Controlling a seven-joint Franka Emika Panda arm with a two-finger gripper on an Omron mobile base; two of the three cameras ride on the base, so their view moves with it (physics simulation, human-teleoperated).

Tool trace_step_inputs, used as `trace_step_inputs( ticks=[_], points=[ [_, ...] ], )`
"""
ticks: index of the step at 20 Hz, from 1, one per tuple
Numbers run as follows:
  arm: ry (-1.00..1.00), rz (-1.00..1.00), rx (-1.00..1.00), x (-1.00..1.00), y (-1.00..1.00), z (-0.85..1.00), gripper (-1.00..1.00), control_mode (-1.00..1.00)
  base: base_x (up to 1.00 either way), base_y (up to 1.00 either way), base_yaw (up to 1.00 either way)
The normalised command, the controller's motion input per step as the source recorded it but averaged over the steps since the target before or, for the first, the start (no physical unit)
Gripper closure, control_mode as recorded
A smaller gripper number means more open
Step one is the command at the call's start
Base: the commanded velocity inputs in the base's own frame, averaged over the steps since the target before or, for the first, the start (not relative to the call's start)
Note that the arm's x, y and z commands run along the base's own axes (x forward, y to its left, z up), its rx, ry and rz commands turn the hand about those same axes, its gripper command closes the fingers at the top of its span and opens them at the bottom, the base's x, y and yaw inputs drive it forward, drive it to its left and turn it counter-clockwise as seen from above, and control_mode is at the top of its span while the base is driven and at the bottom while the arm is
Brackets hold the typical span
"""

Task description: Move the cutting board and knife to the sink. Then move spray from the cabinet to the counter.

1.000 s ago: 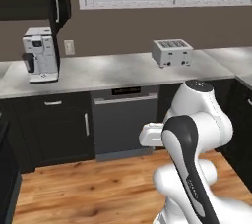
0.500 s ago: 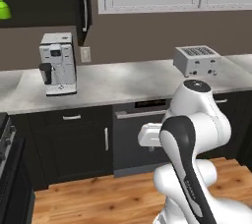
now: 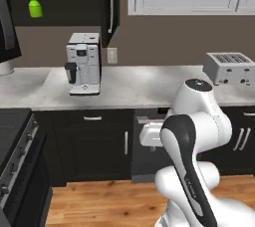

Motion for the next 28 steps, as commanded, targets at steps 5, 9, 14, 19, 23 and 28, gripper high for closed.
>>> trace_step_inputs(
  ticks=[5,9,14,19,23,28],
  points=[
    [0.00,0.00,0.00,0.00,0.00,0.00,-1.00,1.00,0.37,0.11,0.51],
    [0.00,0.00,0.00,0.00,0.00,0.00,-1.00,1.00,0.59,0.00,0.28],
    [0.00,0.00,0.00,0.00,0.00,0.00,-1.00,1.00,0.54,0.00,0.19],
    [0.00,0.00,0.00,0.00,0.00,0.00,-1.00,1.00,0.40,0.07,0.23],
    [0.00,0.00,0.00,0.00,0.00,0.00,-1.00,1.00,0.35,0.23,0.23],
    [0.00,0.00,0.00,0.00,0.00,0.00,-1.00,1.00,0.56,0.29,0.13]
  ],
)
